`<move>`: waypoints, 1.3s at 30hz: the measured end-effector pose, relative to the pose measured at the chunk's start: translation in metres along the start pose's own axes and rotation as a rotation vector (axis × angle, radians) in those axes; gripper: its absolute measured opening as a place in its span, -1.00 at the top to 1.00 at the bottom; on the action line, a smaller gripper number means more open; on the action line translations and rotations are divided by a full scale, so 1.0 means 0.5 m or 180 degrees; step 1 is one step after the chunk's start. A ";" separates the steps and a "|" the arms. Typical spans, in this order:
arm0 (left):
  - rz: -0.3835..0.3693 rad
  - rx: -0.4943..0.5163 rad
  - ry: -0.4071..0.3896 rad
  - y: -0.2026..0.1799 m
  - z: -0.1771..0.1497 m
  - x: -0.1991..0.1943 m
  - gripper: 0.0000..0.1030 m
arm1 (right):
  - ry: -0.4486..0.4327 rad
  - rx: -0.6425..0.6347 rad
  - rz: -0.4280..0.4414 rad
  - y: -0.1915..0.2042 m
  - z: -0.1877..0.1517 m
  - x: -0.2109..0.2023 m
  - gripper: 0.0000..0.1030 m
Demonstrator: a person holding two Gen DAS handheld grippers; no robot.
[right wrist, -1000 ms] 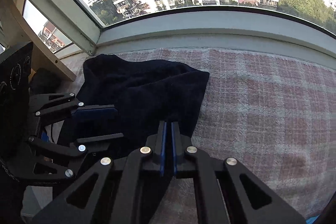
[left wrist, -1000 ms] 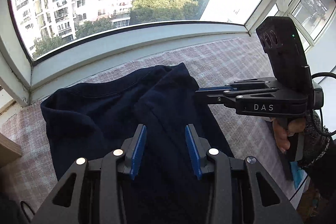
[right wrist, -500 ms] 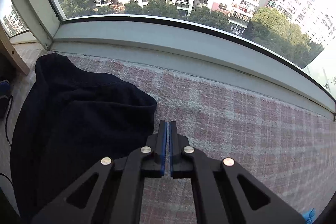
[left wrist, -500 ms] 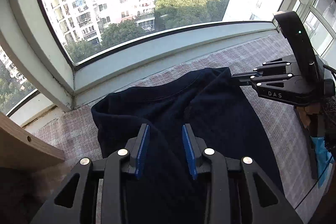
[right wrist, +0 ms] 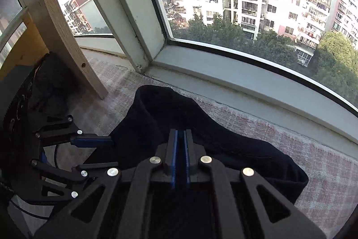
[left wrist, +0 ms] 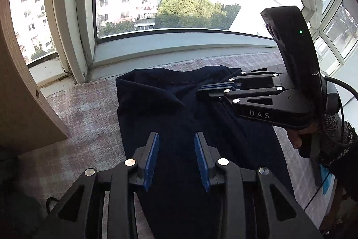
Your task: Fold clothes
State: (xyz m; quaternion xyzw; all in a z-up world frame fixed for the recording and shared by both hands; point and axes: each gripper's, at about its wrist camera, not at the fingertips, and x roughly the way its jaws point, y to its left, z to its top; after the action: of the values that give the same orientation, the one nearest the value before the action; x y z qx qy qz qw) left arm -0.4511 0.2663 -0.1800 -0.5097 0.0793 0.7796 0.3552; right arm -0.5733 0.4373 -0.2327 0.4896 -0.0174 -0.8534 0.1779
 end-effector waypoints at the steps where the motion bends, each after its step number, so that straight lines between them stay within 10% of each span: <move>1: 0.0167 0.0045 0.0096 0.003 -0.006 0.018 0.38 | 0.0026 -0.0019 0.0066 0.005 0.010 0.008 0.89; 4: 0.0498 0.0306 0.0046 0.002 -0.033 0.026 0.37 | 0.0053 -0.0172 0.0088 0.024 0.038 0.044 0.91; 10: 0.0238 -0.0049 -0.0082 0.039 -0.033 0.009 0.38 | 0.0204 -0.0019 0.0141 -0.002 0.076 0.111 1.00; 14: 0.0294 0.0072 -0.0057 0.029 -0.037 0.023 0.37 | -0.0004 -0.0271 -0.0112 0.035 0.062 0.049 0.97; 17: 0.0193 0.0002 -0.0090 0.029 -0.052 0.019 0.37 | -0.0142 -0.0376 0.0221 0.075 0.045 0.003 0.97; 23: -0.0047 0.0098 -0.0088 -0.013 -0.081 0.031 0.37 | 0.0310 -0.0650 -0.0033 0.122 0.037 0.099 0.99; 28: 0.0108 0.0208 -0.0019 -0.019 -0.108 0.067 0.36 | 0.0087 -0.0331 0.0241 0.090 0.058 0.104 0.99; 39: -0.0104 0.0219 0.0084 -0.036 -0.164 0.073 0.31 | 0.0290 -0.0490 0.0143 0.080 -0.054 0.052 0.94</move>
State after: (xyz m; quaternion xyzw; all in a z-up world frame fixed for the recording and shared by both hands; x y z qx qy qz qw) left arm -0.3875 0.2571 -0.2451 -0.5087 0.1025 0.7636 0.3842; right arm -0.5509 0.3953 -0.2601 0.5123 0.0455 -0.8249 0.2347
